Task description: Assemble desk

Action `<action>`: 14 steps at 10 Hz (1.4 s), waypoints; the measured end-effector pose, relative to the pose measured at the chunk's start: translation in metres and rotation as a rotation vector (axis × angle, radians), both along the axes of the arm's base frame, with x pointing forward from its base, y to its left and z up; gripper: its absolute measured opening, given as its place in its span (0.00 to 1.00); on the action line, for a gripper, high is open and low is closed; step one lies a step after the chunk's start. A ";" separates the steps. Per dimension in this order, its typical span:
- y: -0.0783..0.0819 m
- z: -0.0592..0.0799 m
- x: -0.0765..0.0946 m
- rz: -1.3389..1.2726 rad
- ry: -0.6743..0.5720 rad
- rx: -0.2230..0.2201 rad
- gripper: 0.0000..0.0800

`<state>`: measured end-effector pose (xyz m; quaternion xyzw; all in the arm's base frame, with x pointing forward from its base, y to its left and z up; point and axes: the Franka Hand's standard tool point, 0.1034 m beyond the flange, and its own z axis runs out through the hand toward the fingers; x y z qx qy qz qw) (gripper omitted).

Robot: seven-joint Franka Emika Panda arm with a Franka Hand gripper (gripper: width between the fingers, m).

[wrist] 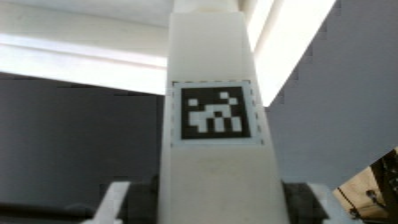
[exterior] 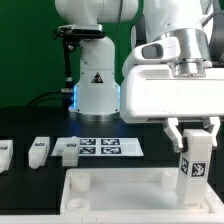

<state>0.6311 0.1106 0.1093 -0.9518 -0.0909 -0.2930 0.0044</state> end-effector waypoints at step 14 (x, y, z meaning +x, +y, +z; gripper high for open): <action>-0.001 0.001 0.012 -0.105 0.472 0.076 0.81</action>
Offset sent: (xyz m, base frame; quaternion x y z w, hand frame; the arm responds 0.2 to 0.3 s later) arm 0.0000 0.0000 0.0000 0.0000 0.0000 0.0000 1.0000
